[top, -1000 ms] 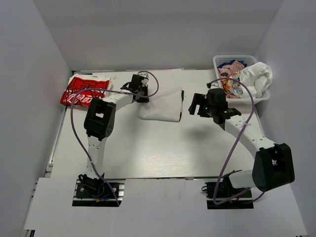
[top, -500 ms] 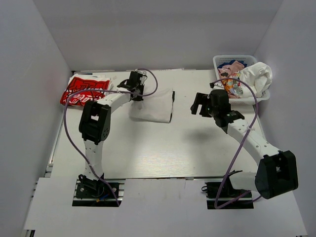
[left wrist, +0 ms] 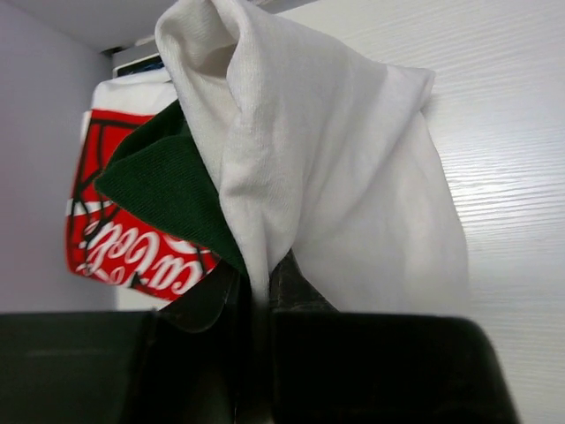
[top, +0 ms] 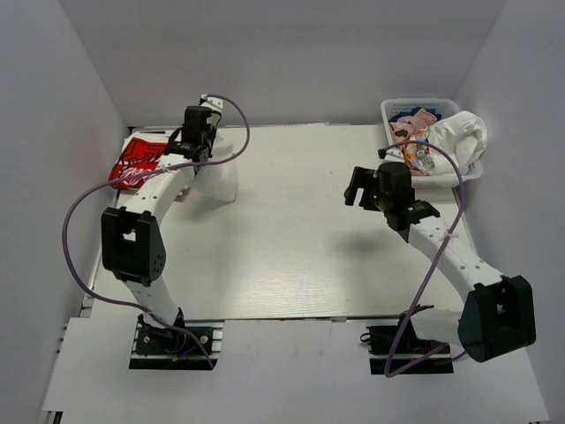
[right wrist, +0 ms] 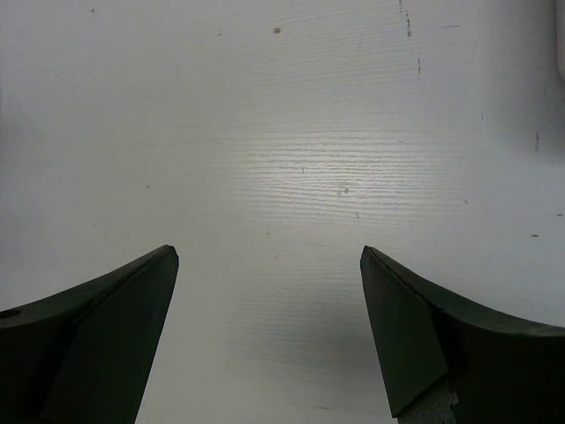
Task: Fold and stack the t-shirts
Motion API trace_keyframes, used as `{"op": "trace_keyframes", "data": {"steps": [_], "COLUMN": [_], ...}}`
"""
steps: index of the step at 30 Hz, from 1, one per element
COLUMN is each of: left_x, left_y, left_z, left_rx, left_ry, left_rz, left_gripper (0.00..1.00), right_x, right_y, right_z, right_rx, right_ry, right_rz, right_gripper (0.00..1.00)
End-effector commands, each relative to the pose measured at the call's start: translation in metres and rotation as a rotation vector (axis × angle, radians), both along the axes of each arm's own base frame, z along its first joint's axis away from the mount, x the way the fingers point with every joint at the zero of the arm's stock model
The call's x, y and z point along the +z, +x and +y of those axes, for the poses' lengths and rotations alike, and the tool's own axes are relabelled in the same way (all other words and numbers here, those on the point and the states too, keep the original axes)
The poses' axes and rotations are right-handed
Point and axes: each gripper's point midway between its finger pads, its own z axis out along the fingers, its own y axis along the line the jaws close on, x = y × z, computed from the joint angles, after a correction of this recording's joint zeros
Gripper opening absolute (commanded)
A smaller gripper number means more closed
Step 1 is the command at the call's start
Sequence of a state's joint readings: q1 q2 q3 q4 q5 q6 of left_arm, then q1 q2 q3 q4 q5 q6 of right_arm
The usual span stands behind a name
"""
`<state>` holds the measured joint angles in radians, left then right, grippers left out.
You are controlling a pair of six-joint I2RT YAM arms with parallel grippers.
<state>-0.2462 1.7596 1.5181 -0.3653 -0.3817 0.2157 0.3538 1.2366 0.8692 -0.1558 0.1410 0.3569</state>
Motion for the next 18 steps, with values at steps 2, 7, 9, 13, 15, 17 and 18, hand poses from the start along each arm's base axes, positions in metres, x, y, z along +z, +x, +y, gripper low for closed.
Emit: {"op": "trace_keyframes", "data": {"steps": [2, 7, 9, 13, 15, 17, 18], "left_x": [0.043, 0.071, 0.080, 0.089, 0.092, 0.100, 0.096], "left_y": [0.002, 0.006, 0.006, 0.008, 0.009, 0.010, 0.013], "left_z": [0.042, 0.075, 0.082, 0.100, 0.108, 0.112, 0.120], "left_rx": [0.036, 0.088, 0.085, 0.100, 0.102, 0.102, 0.117], "left_ry": [0.090, 0.100, 0.097, 0.092, 0.079, 0.061, 0.061], "left_rz": [-0.051, -0.066, -0.070, -0.087, -0.096, -0.116, -0.114], "left_gripper": [0.00, 0.00, 0.00, 0.00, 0.00, 0.00, 0.00], "right_x": [0.015, 0.011, 0.011, 0.012, 0.013, 0.015, 0.014], "right_y": [0.003, 0.004, 0.004, 0.005, 0.007, 0.010, 0.012], "right_z": [-0.003, -0.001, 0.001, 0.004, 0.008, 0.008, 0.009], "right_rx": [-0.004, 0.000, 0.007, 0.016, 0.027, 0.026, 0.028], "right_ry": [-0.001, 0.004, 0.009, 0.022, 0.034, 0.031, 0.029], "right_rz": [-0.059, -0.048, -0.045, -0.044, -0.046, -0.047, -0.043], "right_gripper": [0.90, 0.90, 0.90, 0.90, 0.90, 0.90, 0.90]}}
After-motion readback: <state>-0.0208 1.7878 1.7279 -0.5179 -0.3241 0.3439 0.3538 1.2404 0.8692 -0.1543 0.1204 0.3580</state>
